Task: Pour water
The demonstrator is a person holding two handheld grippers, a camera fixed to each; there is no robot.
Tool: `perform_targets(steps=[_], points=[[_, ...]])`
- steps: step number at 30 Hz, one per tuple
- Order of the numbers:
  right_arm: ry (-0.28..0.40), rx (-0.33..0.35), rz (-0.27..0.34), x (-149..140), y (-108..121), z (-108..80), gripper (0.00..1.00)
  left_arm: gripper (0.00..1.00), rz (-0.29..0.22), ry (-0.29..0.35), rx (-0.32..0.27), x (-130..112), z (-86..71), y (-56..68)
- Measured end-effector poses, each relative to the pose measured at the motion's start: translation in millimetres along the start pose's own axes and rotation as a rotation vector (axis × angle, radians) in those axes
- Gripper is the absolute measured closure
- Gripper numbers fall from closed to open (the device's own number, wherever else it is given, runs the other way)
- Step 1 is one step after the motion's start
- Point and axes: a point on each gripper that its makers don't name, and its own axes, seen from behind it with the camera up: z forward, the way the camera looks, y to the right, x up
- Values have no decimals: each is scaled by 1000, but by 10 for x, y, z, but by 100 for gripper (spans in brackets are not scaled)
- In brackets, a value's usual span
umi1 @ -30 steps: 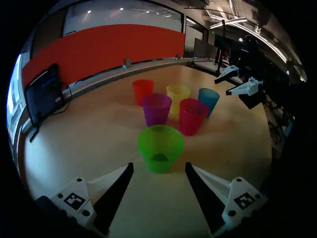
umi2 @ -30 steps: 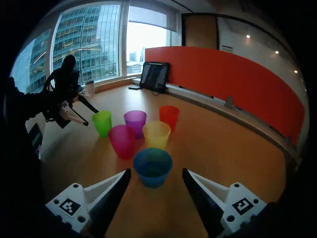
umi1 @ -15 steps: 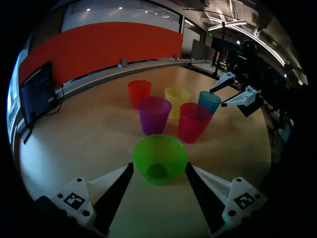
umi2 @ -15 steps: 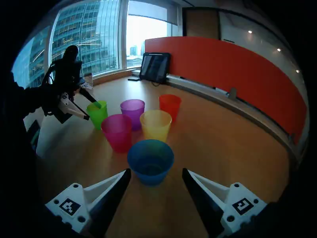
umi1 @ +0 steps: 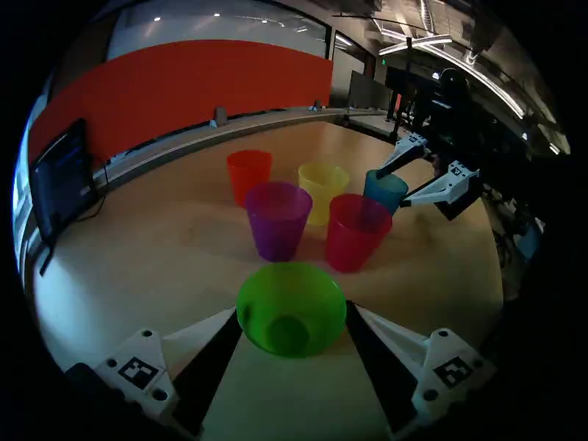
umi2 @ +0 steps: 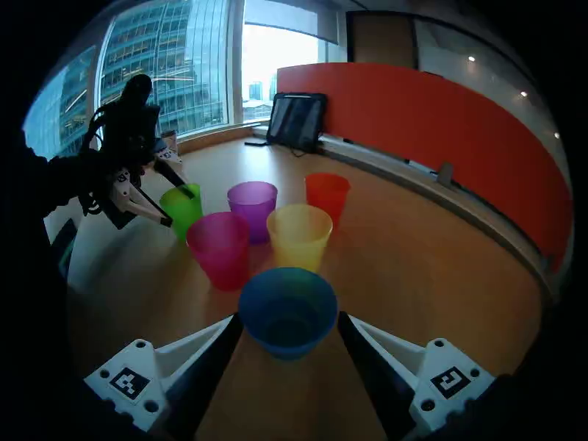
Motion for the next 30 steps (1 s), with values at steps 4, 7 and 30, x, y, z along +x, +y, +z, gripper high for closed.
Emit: perform_targets(steps=[4, 7, 30], points=[[3, 8, 2, 28, -23, 46, 0, 3, -3, 1, -4, 11, 9, 10], [3, 12, 4, 34, -37, 62, 0, 8, -4, 1, -5, 6, 13, 8], [8, -1, -5, 11, -10, 125, 7, 11, 12, 11, 0, 29, -19, 32]])
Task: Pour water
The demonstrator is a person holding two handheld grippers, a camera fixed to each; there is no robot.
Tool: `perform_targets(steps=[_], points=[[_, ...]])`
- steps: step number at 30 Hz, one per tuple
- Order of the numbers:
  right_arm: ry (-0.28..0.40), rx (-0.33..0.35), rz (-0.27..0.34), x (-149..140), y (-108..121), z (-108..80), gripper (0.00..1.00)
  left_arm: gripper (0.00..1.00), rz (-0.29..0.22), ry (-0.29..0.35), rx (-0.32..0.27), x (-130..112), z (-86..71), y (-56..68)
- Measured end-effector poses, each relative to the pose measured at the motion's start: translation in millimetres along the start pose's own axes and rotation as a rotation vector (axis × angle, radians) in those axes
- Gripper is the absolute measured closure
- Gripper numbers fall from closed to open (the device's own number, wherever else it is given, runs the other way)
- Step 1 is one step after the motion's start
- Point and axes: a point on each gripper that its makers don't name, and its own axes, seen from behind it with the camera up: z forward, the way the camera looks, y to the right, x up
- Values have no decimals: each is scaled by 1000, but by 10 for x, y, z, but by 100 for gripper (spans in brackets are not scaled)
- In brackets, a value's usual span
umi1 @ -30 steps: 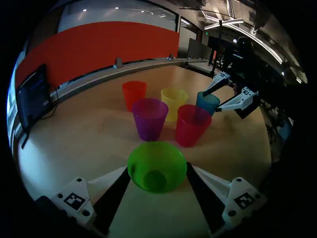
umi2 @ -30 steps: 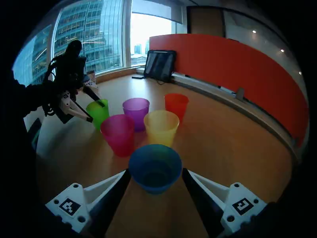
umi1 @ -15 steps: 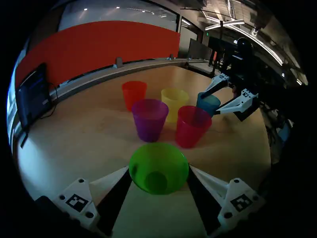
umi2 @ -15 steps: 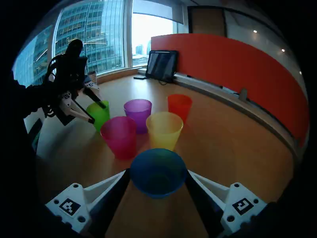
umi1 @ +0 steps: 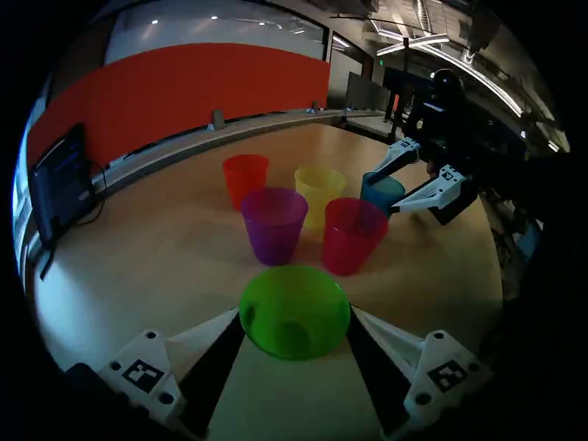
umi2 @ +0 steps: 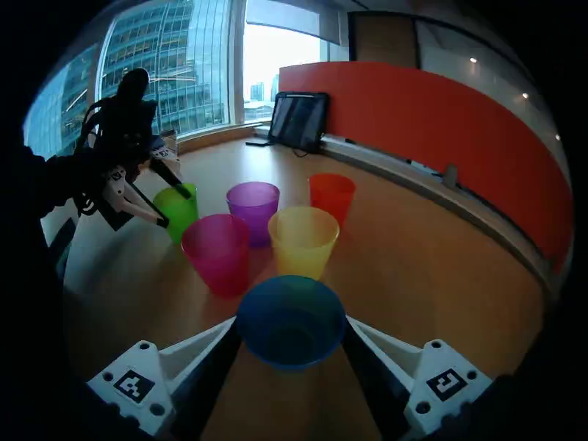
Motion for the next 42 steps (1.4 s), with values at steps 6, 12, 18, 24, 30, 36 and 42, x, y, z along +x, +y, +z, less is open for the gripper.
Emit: perform_targets(steps=[6, 12, 18, 24, 30, 36, 42], points=[[23, -7, 13, 59, -2, -53, 8, 11, 0, 24, 9, 61, -74, -11], [73, -21, 21, 251, -9, -213, 8, 11, 4, 87, 36, 273, -209, -31], [133, -31, 24, 512, -46, -400, 8, 11, 0, 186, 64, 592, -426, -48], [193, -46, 18, 759, -63, -575, 8, 10, 8, 270, 92, 862, -640, -60], [253, -61, 8, 1001, -90, -713, 8, 10, 16, 342, 109, 1112, -810, -55], [315, -66, 1, 1229, -111, -822, 8, 10, 12, 410, 107, 1293, -910, 20], [361, -72, -6, 1378, -117, -902, 8, 10, 20, 439, 99, 1384, -924, 88]])
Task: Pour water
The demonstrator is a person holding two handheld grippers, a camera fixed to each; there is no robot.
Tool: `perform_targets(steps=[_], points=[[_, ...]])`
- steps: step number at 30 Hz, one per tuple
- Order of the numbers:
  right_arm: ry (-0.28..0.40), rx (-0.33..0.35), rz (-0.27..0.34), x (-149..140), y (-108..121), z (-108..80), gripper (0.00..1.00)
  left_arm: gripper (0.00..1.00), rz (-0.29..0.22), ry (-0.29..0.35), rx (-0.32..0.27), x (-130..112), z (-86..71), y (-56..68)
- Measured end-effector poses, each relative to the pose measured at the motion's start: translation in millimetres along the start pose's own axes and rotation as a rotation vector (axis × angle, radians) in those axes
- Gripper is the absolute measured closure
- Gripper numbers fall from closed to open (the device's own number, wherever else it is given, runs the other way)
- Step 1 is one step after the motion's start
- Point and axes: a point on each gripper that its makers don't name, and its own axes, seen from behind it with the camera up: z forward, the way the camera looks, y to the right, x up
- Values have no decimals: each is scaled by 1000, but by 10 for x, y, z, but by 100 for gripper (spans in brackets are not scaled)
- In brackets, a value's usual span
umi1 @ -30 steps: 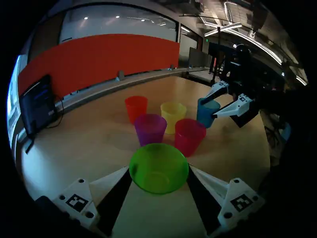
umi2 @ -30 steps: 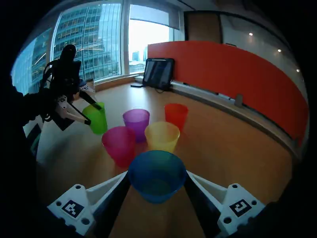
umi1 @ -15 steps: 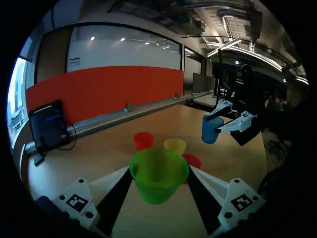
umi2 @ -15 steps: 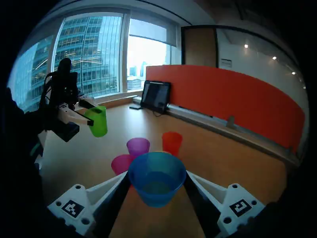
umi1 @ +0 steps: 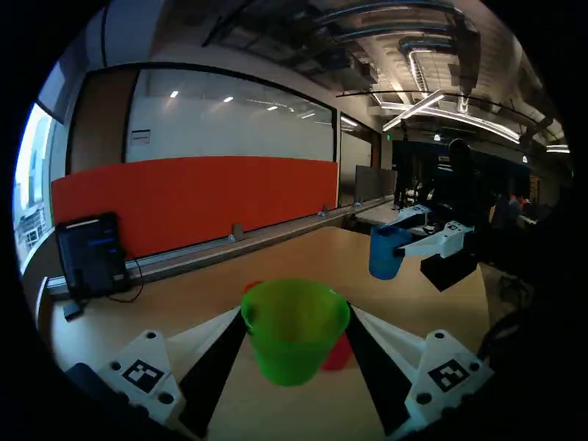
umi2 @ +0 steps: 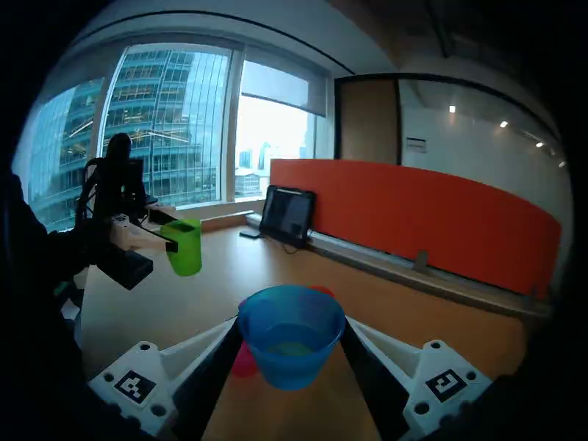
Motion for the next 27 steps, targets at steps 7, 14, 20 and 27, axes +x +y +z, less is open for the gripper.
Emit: perform_targets(steps=[7, 14, 20, 27], points=[[44, -1, -17, 204, 3, -10, 8, 10, 1, 40, -12, 136, 31, 102], [90, -3, -47, 464, 9, -1, 8, 10, 3, 61, -20, 219, 61, 180], [113, 17, -65, 634, -56, 18, 8, 10, 10, 73, -29, 274, 72, 243], [129, 25, -115, 821, -110, 33, 8, 10, 24, 81, -40, 317, 85, 327]])
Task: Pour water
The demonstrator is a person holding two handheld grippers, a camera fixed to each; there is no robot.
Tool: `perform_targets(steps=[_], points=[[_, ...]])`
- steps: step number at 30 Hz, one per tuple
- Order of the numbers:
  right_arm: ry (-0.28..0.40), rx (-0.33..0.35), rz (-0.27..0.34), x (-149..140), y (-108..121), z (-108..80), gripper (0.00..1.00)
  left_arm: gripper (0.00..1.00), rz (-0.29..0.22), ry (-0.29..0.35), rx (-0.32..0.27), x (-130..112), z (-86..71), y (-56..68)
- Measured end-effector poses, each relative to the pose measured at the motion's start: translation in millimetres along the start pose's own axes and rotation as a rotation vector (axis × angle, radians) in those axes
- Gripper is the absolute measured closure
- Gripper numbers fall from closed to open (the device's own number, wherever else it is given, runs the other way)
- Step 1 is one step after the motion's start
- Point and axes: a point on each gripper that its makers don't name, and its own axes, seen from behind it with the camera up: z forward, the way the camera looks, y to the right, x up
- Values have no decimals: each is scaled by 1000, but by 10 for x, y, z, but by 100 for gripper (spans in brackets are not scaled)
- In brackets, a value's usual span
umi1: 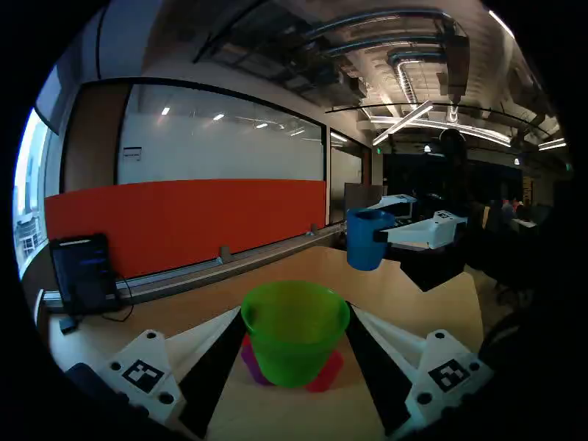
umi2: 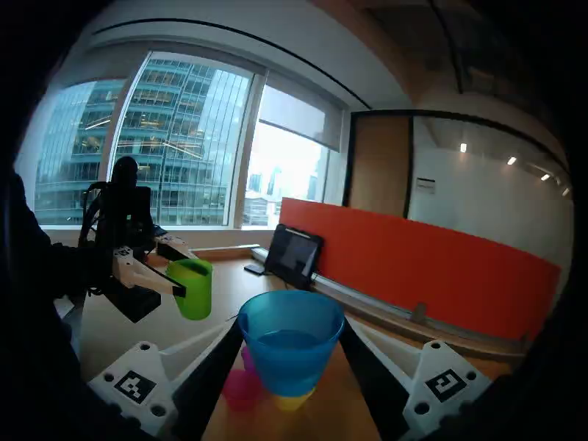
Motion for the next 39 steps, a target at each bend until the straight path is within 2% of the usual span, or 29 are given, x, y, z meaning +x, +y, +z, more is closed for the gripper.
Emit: perform_targets(steps=[8, 17, 32, 39], points=[[19, 10, -71, 216, -34, 54, 8, 11, 25, 6, -15, 44, 21, 122], [44, 16, -154, 473, -36, 118, 8, 11, 28, 24, -35, 129, 55, 270], [78, 14, -400, 899, -61, 249, 8, 11, 36, 35, -67, 160, 118, 494], [98, -5, -526, 1108, -15, 322, 8, 11, 34, 43, -77, 188, 146, 554]])
